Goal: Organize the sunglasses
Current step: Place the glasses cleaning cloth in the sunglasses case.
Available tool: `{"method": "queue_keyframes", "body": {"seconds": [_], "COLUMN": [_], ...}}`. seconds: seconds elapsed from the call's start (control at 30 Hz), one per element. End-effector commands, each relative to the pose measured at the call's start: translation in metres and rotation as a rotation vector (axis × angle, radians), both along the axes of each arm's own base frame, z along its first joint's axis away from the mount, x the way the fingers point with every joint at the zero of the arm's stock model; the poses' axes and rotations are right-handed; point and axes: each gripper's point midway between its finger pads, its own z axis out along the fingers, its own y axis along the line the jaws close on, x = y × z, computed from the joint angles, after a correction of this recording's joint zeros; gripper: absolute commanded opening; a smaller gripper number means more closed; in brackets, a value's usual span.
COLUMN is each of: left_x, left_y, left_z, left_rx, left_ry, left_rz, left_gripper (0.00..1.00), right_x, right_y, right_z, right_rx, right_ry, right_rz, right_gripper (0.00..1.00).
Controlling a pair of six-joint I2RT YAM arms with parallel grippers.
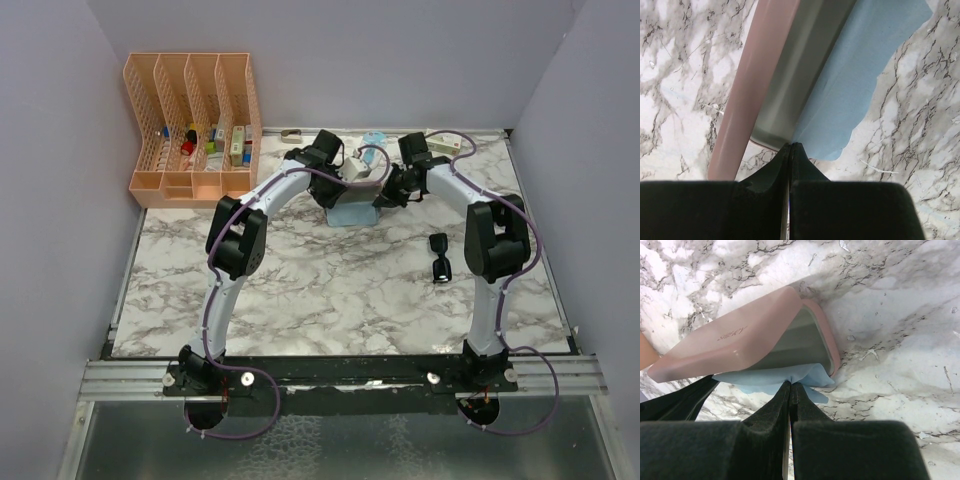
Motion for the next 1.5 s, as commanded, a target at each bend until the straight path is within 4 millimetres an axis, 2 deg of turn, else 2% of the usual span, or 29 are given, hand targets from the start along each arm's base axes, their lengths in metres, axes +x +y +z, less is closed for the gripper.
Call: {"method": "queue_keyframes", "body": {"seconds": [0.0,0.5,0.77,1.2,1.47], "left_x": [0.011,0.025,0.026,0.027,0.027], "left_y": [0.001,0.004,0.0,0.005,0.005], "left_z": [0.005,0.005,0.002,-0.007,-0.005], "left_rx": [0.017,0.032,0.035,0.063,0.061], "left_ry": [-0.034,-0.082,-0.087,-0.094,-0.1], "left_rz": [0.03,0.08,0.087,0.1,0.099], "left_gripper": [0.0,0.0,0.0,0.0,0.0], "right_x": [0.017,0.027,0.032,0.038,0.041], "right_y": [-0.002,-0.002,-0.006,-0.008,-0.009], "right_z": [0.001,0.002,-0.001,-0.009,-0.009], "right_rx": [0.014,0.039,0.04,0.035,0.031], "right_ry": [-0.031,-0.047,-0.051,-0.045,-0.049], "right_rz": [-0.027,-0.063,-0.08,-0.072,-0.075], "right_gripper": [0.01,0.01,0.01,0.01,0.01]}}
